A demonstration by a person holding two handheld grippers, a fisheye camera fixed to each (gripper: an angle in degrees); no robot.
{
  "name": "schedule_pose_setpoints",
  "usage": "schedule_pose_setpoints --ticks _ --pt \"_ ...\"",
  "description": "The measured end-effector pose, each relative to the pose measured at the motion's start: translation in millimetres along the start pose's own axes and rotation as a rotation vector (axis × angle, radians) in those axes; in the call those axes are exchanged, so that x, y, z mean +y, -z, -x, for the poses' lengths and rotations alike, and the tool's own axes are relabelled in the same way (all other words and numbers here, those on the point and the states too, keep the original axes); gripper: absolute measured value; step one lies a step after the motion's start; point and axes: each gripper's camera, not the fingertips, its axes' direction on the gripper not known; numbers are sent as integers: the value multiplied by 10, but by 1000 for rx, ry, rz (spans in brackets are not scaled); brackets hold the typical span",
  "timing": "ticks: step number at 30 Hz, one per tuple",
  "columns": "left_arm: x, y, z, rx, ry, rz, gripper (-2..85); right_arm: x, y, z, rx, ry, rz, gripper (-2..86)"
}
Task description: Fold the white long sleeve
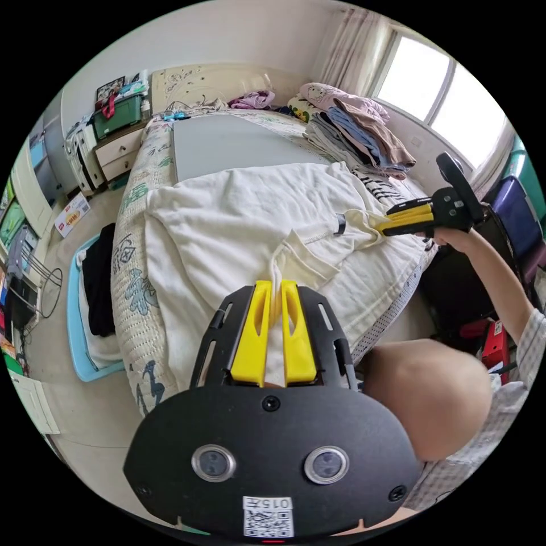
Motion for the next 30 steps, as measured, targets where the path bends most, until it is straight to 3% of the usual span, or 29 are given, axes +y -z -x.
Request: schedule_pose_setpoints --ticks 11,20,25,28,30 --pt "78 185 56 51 -95 -44 5 495 107 -331 -75 126 -152 -3" --pt "-439 1086 91 61 -191 -238 4 1047 864 -1811 -421 43 -552 -7" --pt "-1467 1138 393 -49 -202 -318 5 279 1112 -2646 -242 -32 -661 -6" --pt "-2393 931 728 -187 -117 -407 9 -731 1249 -3391 -63 -199 -722 -1" --pt "-2839 732 1064 -210 60 -519 20 -1416 1183 -3947 28 -410 -749 12"
